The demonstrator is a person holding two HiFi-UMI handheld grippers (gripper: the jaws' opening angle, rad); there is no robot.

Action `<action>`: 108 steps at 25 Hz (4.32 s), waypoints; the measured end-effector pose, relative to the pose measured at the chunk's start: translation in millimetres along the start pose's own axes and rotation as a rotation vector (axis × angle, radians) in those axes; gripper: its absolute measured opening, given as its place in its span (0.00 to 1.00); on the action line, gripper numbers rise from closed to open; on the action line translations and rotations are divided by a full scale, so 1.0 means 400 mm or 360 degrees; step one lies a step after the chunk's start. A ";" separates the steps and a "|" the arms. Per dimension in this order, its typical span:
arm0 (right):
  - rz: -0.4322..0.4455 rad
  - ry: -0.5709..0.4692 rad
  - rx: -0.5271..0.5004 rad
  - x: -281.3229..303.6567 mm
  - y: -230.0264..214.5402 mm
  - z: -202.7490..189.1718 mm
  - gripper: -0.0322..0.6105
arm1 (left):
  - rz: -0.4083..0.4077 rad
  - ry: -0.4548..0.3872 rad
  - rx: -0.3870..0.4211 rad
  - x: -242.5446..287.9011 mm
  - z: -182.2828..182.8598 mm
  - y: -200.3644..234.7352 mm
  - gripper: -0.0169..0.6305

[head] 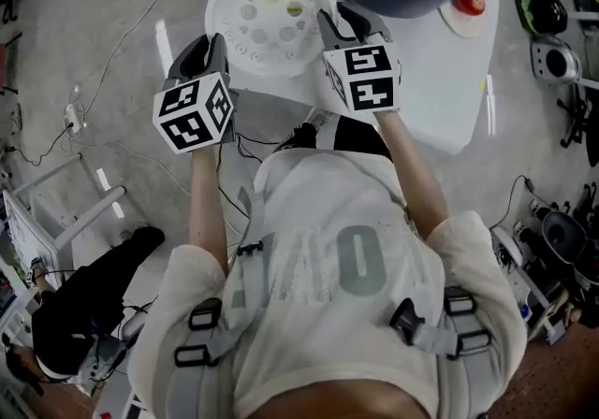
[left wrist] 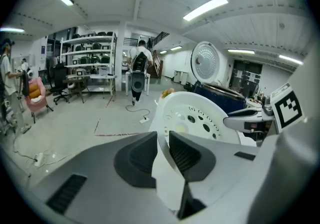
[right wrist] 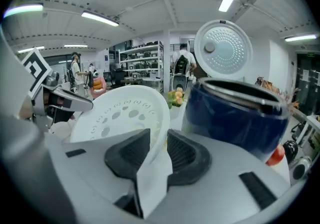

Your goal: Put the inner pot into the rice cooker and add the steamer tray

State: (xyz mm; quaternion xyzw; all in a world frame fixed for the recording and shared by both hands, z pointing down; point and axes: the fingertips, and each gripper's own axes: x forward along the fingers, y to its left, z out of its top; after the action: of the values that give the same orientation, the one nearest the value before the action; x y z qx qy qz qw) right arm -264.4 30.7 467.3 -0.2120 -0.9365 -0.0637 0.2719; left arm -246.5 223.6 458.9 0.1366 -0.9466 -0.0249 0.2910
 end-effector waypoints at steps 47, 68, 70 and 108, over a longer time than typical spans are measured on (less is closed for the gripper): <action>-0.0569 -0.0150 0.0168 -0.203 -0.653 0.229 0.25 | -0.0400 -0.0236 0.0577 0.354 0.547 -0.551 0.15; -0.0624 0.0067 -0.0002 -0.130 -0.668 0.143 0.11 | -0.0380 -0.0032 0.0688 0.482 0.451 -0.554 0.10; -0.0679 0.0079 -0.0091 -0.128 -0.664 0.145 0.10 | -0.0364 -0.0034 0.0701 0.484 0.449 -0.555 0.10; -0.0615 -0.0260 -0.0087 -0.241 -0.612 0.303 0.08 | -0.0403 -0.0528 0.0636 0.293 0.641 -0.611 0.10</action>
State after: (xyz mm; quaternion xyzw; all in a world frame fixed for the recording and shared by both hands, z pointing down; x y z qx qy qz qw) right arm -355.1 -196.5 312.1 -0.0401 -0.9766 -0.1226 0.1720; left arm -423.0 -51.6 279.1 0.3024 -0.9428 0.1040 0.0941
